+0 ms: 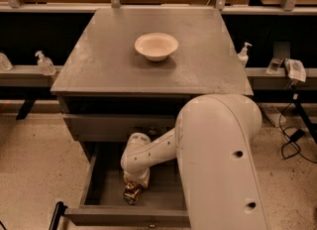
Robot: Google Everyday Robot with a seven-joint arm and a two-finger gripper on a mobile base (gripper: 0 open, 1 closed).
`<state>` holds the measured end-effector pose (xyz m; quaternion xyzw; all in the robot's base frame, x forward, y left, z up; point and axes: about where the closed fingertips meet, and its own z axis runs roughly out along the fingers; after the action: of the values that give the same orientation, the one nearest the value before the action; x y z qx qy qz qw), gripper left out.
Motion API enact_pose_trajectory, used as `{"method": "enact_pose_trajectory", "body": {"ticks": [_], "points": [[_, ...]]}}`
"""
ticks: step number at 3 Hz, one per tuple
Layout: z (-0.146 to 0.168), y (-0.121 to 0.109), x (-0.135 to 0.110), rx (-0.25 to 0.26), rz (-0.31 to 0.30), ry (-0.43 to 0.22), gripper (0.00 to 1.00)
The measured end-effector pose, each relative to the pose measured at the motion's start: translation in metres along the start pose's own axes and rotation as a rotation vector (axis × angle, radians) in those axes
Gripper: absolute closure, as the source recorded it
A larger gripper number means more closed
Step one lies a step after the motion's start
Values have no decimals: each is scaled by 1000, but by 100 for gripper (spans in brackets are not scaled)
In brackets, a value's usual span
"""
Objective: Pick orange can from middle drawer and place on counter
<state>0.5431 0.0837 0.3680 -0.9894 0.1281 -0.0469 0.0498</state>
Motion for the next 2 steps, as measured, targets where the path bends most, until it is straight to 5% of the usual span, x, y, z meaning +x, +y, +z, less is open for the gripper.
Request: {"method": "enact_pose_trajectory", "body": {"ticks": [1, 2], "points": [[-19, -8, -4, 75, -34, 7, 92], [-100, -20, -18, 330, -137, 79, 100]]}}
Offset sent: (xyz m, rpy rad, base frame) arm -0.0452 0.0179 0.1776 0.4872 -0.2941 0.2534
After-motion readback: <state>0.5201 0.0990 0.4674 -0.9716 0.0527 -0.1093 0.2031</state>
